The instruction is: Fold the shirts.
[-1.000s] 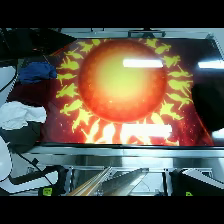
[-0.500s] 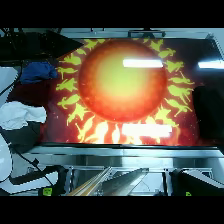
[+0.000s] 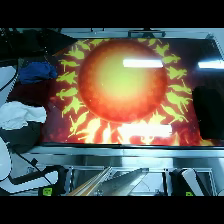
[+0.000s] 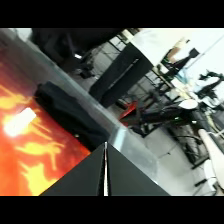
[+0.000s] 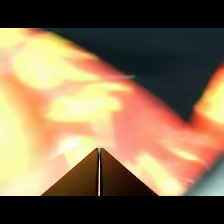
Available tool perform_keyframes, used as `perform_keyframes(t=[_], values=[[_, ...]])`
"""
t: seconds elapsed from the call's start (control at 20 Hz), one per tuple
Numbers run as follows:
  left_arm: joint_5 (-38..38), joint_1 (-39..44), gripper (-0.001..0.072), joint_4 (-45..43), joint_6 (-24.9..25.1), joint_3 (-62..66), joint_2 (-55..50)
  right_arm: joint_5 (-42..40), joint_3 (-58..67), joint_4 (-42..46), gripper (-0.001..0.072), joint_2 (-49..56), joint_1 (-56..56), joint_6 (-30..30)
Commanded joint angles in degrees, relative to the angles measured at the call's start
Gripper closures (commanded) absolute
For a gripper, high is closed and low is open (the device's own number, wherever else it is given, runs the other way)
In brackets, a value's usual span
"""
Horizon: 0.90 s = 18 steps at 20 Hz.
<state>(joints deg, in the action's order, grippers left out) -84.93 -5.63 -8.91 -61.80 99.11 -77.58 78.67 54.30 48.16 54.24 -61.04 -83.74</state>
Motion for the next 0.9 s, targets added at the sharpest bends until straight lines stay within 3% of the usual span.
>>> perform_keyframes(t=[0.0, 0.1, 0.3, 0.5, 0.85], values=[[-2.62, -4.42, 0.0695, -8.13, -4.46, -2.08, 1.49, -0.92, 0.9, -11.32, 0.0687, -4.26, 17.2, 5.11], [-2.95, -5.33, 0.0695, -13.31, -5.38, -11.32, 7.02, -1.16, -0.63, -10.21, 0.0687, -6.82, 29.16, 7.06], [0.04, -2.45, 0.0695, -18.93, -6.25, -33.09, 19.21, -9.46, -4.04, 0.31, 0.0687, -9.29, 49.0, 7.06], [2.58, -0.96, 0.0694, -19.02, -6.51, -41.18, 24.98, -9.44, -4.07, -1.68, 0.0687, -8.11, 52.98, 7.04], [2.54, -1.01, 0.0692, -18.67, -6.62, -43.19, 26.23, -9.27, -4.07, -2.32, 0.0687, -8.0, 52.98, 7.08]])
